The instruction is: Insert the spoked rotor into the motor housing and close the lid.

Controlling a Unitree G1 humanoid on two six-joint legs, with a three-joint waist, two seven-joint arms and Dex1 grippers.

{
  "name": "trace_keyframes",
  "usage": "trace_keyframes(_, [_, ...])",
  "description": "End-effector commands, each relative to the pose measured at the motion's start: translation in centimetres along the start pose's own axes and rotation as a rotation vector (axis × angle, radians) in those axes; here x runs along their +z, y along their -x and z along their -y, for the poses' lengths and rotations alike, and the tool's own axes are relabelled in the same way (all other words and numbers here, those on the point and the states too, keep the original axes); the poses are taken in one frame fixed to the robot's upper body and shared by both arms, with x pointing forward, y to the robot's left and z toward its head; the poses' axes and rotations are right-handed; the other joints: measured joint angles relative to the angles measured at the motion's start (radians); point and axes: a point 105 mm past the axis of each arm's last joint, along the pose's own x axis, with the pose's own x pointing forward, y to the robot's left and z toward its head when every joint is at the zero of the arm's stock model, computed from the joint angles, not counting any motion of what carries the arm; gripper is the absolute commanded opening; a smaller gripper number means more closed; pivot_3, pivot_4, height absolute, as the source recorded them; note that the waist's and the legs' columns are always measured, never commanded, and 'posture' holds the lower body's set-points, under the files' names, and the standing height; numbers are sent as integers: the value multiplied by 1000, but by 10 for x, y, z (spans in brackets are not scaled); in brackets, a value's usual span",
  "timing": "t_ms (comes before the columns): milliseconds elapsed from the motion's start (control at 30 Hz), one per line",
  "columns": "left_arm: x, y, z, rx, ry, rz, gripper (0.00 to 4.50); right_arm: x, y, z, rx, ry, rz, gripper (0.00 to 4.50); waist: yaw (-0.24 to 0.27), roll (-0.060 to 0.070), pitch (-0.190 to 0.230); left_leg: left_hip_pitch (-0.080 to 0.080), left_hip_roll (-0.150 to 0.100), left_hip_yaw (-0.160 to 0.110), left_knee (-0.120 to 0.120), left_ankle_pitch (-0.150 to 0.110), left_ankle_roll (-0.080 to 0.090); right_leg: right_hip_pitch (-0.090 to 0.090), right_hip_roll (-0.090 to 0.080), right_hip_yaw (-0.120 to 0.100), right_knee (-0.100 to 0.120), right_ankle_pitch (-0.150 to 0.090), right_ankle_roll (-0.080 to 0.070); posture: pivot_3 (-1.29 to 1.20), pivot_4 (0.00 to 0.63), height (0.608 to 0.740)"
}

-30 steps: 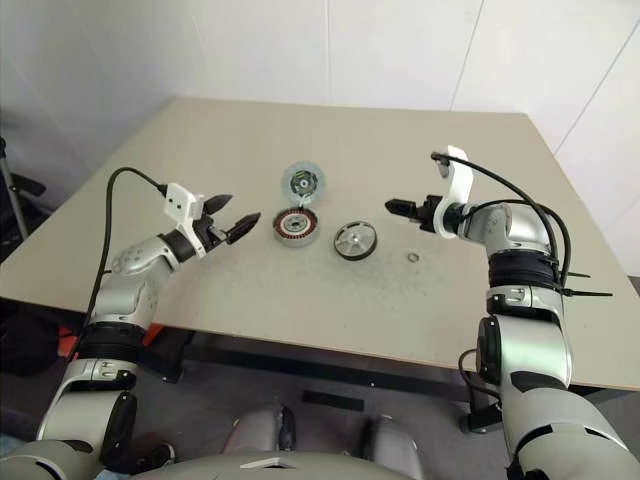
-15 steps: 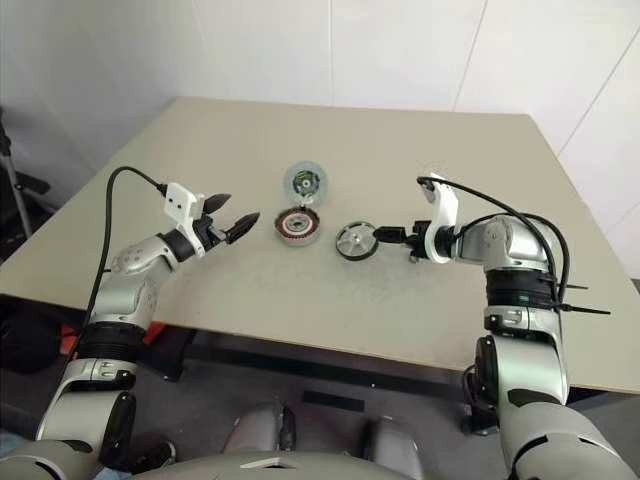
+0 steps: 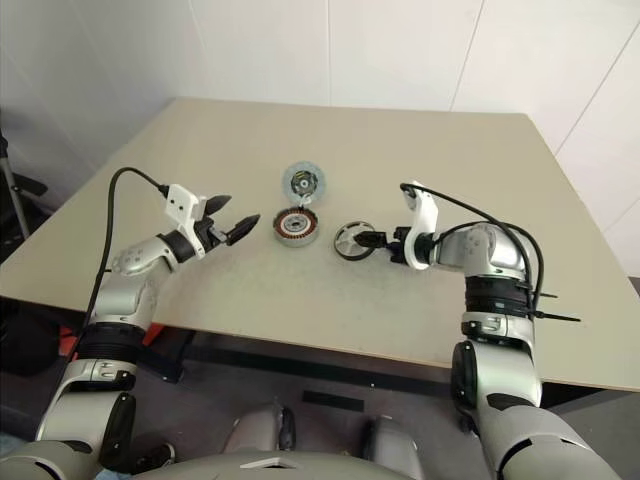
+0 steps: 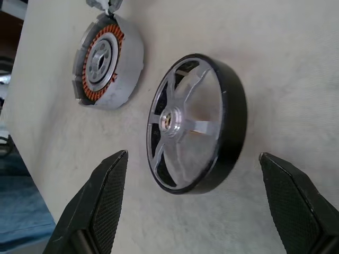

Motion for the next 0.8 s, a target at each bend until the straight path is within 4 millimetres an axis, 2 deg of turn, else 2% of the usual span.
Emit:
trace_keyframes(33, [12, 0, -1, -1, -42, 36, 4500, 2, -2, 5, -5, -44, 34, 4485, 0, 0, 0, 1, 0, 0, 0, 0, 0, 1, 0, 0, 0, 0, 0, 0, 0, 740])
trace_keyframes(133, [12, 1, -2, 2, -47, 33, 4500, 4, -2, 4, 5, -57, 46, 4485, -2, 0, 0, 5, 0, 0, 0, 0, 0, 5, 0, 0, -1, 0, 0, 0, 0, 740])
trace_keyframes(267, [12, 1, -3, 3, -52, 28, 4500, 8, -1, 1, 14, -59, 61, 3261, -1, 0, 0, 10, 0, 0, -3, 2, -4, 8, 0, 0, -1, -4, 7, 0, 0, 740])
trace_keyframes(467, [12, 0, -4, 3, -59, 29, 4500, 14, 1, 1, 12, -52, 76, 1223, 0, 0, 0, 10, -1, 0, -7, 3, -5, 7, 0, 0, -2, -1, 1, 0, 0, 740])
trace_keyframes(600, [11, -1, -3, 1, -64, 26, 4500, 15, 1, -1, 17, -50, 81, 1223, 0, 0, 0, 9, -1, 0, -9, 3, -5, 7, 0, 0, -3, -1, 1, 0, 0, 740])
trace_keyframes(733, [10, -1, -2, 0, -64, 23, 4500, 18, 2, -1, 17, -52, 92, 345, 0, 0, 0, 9, -1, 0, -9, 3, -5, 6, 0, 0, -3, -1, 0, 0, 0, 740])
trace_keyframes(800, [9, -1, -2, 0, -64, 22, 4500, 22, 4, -3, 25, -54, 104, 237, 0, 0, 0, 9, -1, 0, -9, 3, -5, 6, 0, 0, -3, -1, 0, 0, 0, 740])
